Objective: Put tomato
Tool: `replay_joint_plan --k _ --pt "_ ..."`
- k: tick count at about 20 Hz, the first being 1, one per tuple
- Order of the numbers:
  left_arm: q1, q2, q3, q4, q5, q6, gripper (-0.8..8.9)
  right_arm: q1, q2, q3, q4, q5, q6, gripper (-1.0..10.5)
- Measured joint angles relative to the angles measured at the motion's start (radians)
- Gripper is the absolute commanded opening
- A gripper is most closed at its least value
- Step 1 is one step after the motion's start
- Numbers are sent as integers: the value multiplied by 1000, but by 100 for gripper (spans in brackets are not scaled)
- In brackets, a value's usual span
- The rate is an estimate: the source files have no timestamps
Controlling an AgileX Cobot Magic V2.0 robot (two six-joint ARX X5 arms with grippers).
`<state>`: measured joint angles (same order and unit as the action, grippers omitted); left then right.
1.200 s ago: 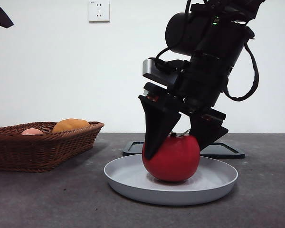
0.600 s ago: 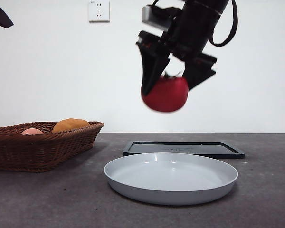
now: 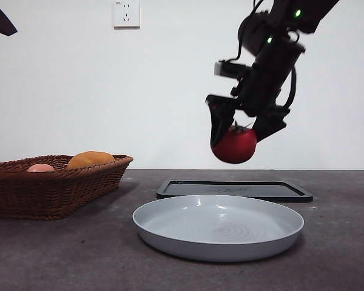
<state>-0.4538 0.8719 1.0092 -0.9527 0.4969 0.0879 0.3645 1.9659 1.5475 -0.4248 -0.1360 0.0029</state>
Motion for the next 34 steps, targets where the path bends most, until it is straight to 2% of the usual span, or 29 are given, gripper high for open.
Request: replay_joint_plan --k 5,12,14,17,19,23,26,29,34 --pt "0 0 0 -2 0 0 500 0 110 30 42 0 -5 292" --pt "0 0 0 -2 0 0 500 0 124 30 38 0 -6 302" --pt "0 0 0 -2 0 0 500 0 124 30 22 0 -7 387" --pt "0 0 0 -2 0 0 500 1 124 30 14 -2 -7 428" --pt "0 0 0 -2 0 0 500 1 124 30 15 -3 -7 563" --pt "0 0 0 -2 0 0 500 1 124 49 3 -2 -7 563" --pt "0 0 0 -2 0 0 500 1 119 132 -100 3 -7 563" --pt "0 0 0 -2 0 0 500 1 29 172 -195 4 -7 563" --pt "0 0 0 -2 0 0 500 1 -233 178 -309 4 -7 562"
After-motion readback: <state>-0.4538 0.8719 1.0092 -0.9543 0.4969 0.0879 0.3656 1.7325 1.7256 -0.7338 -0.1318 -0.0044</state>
